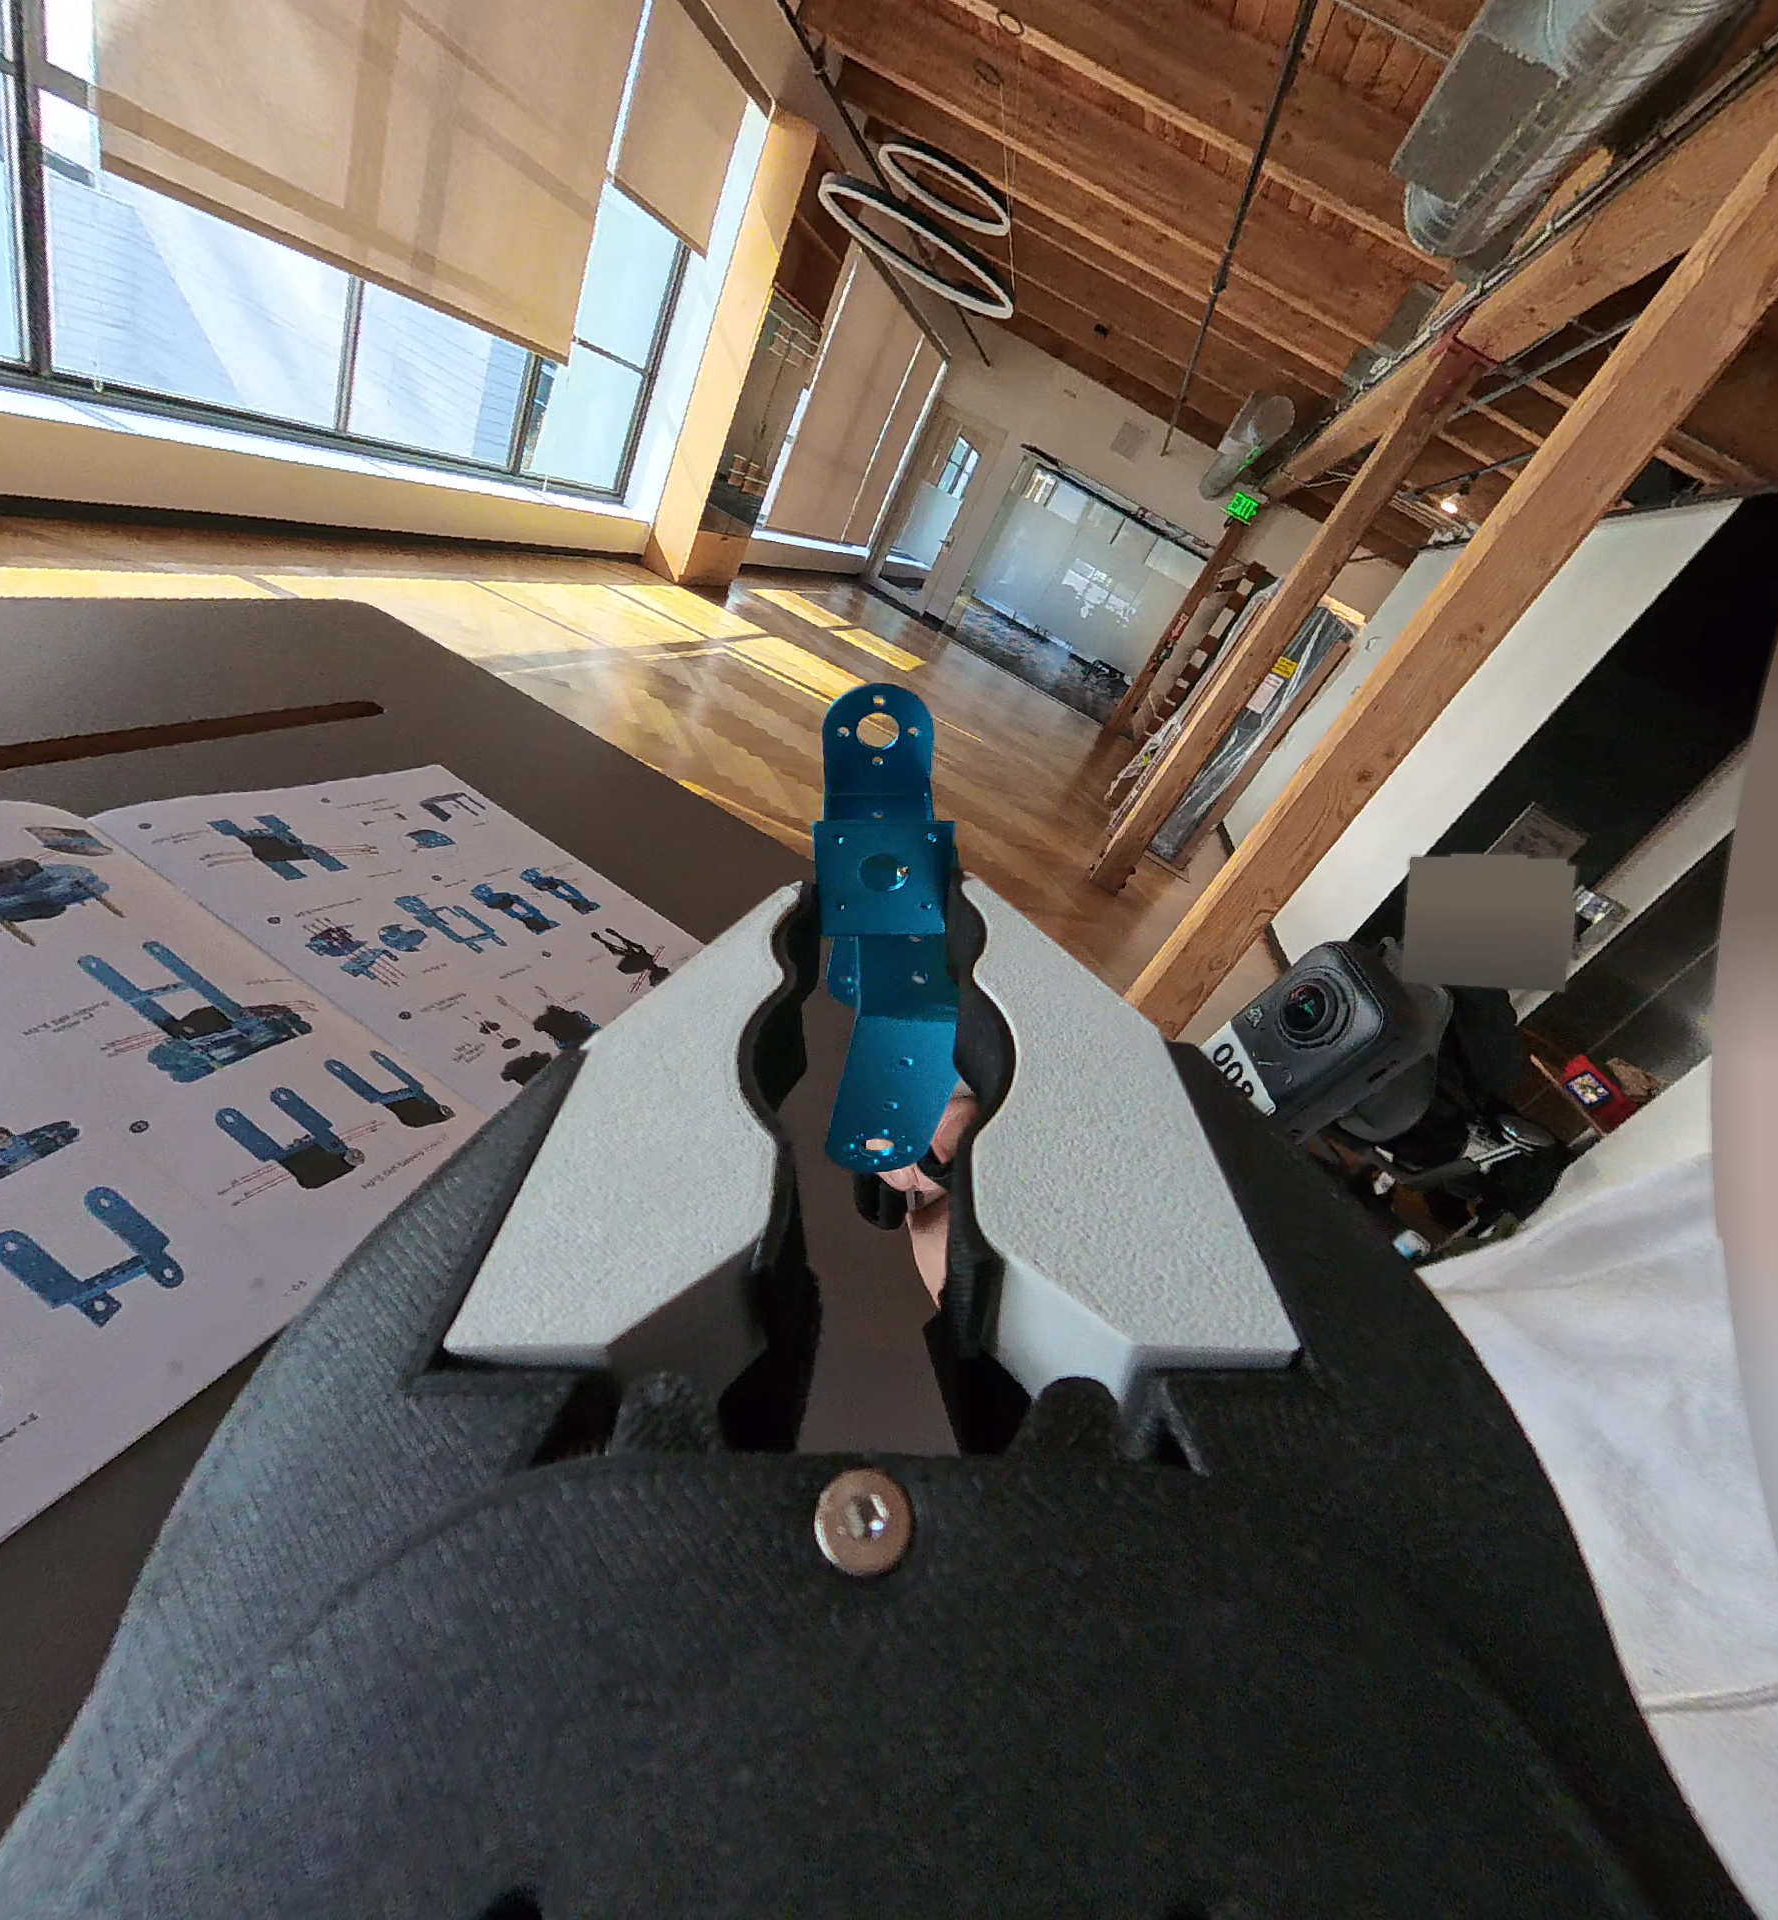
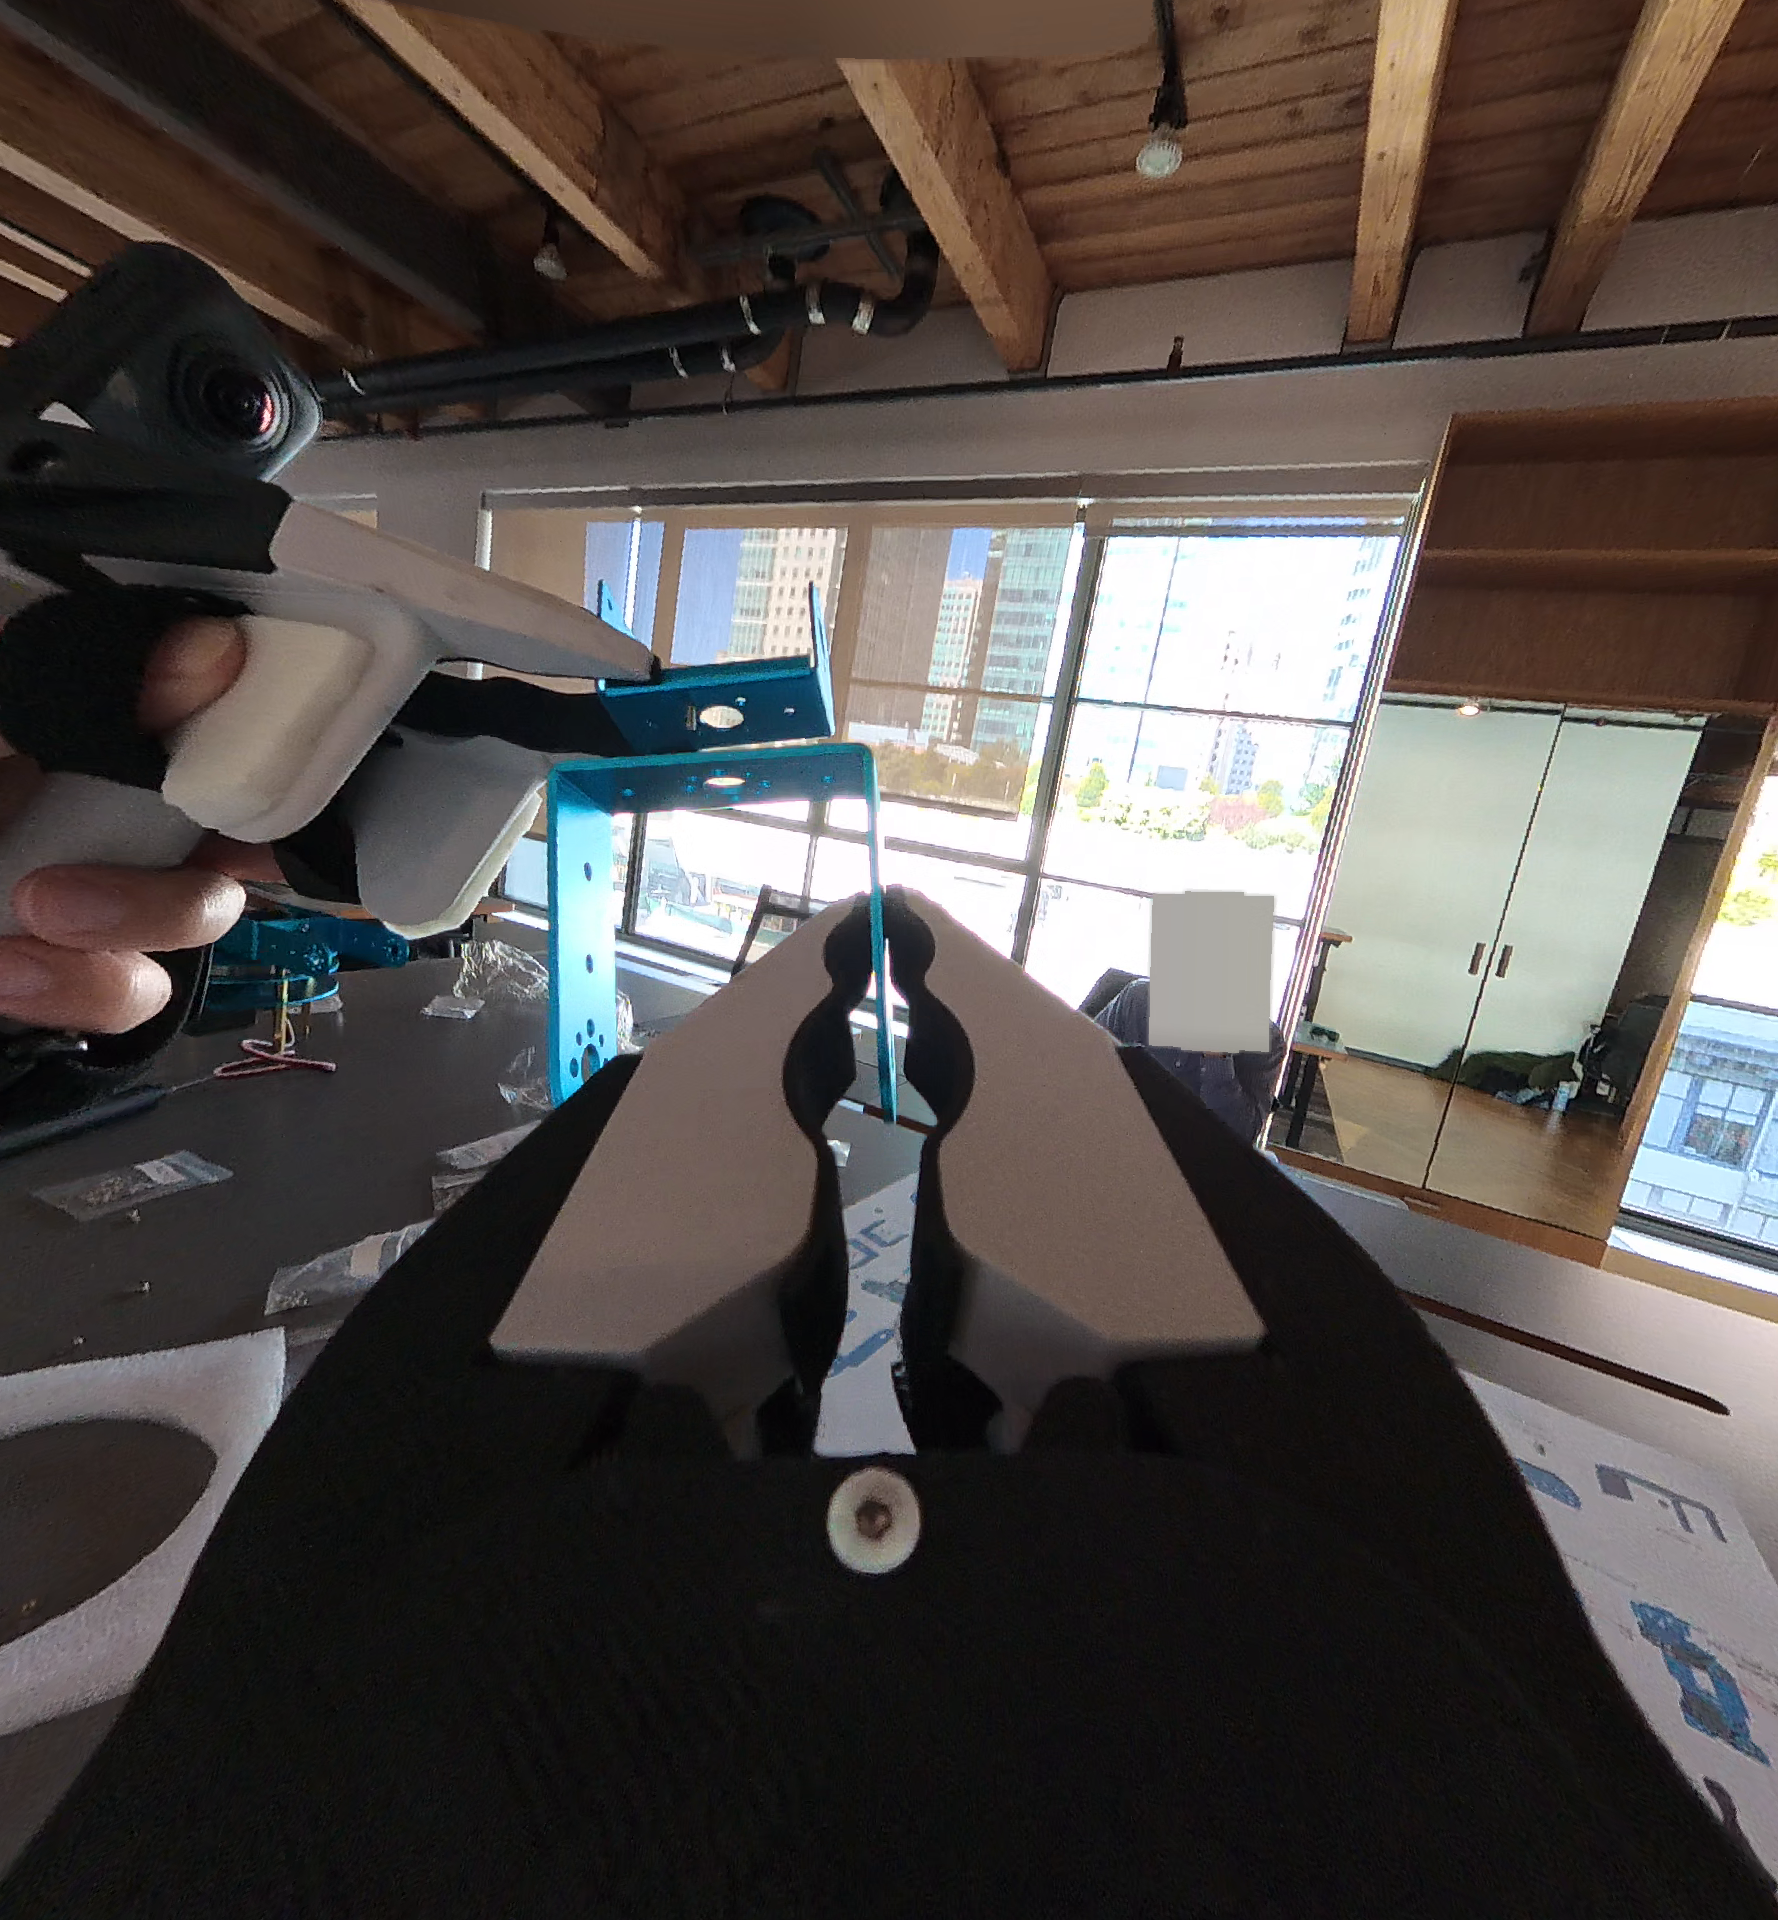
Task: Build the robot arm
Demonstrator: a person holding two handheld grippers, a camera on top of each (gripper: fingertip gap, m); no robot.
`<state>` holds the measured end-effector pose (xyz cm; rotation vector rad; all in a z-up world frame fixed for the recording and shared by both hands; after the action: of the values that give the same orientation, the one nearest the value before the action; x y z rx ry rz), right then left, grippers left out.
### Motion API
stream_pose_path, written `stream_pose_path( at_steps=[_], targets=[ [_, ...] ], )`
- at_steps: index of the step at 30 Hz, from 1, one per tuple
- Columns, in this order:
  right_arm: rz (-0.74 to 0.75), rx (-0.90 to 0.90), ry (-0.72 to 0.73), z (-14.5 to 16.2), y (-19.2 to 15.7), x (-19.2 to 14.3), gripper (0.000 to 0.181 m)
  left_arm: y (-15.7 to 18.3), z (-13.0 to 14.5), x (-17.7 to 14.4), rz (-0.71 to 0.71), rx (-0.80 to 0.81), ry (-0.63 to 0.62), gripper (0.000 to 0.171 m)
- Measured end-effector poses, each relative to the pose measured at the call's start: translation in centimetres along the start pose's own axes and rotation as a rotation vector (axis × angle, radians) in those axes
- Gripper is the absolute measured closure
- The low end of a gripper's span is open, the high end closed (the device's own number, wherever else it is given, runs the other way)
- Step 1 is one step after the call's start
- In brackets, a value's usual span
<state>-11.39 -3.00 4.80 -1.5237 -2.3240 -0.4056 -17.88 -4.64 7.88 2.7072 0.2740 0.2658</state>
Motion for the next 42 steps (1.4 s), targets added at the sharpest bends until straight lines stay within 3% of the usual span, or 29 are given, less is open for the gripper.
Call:
stream_pose_path(
  at_steps=[11, 19, 25, 42],
  targets=[
    [0.005, -0.003, 0.013, -0.7, 0.4, 0.2, 0.181, 1.7, -0.1, 0.9, -0.011, 0.098, -0.023, 0.149],
    [-0.007, -0.006, 0.131, -1.9, 0.0, -0.6, 0.181, 3.3, 0.1, 0.9, -0.109, 0.39, -0.094, 0.149],
    [-0.003, -0.012, 0.111, -1.4, -0.3, -0.1, 0.181, 2.6, 0.0, 0.3, -0.068, 0.268, -0.035, 0.149],
    [-0.002, -0.006, 0.077, -0.8, -0.6, 0.7, 0.181, 1.1, 0.4, 0.3, -0.08, 0.243, -0.052, 0.149]
  ],
)
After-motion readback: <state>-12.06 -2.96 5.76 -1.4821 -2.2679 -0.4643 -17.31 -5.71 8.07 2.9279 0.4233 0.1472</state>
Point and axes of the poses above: each gripper's, where its closed fingertips meet, x out along the fingers, z out of its underside, y = z × x across the jaws, the point moved 2 cm from there along -x, back along the fingers, and after that the axes turned 15 degrees about z, right-handed, at the moved point
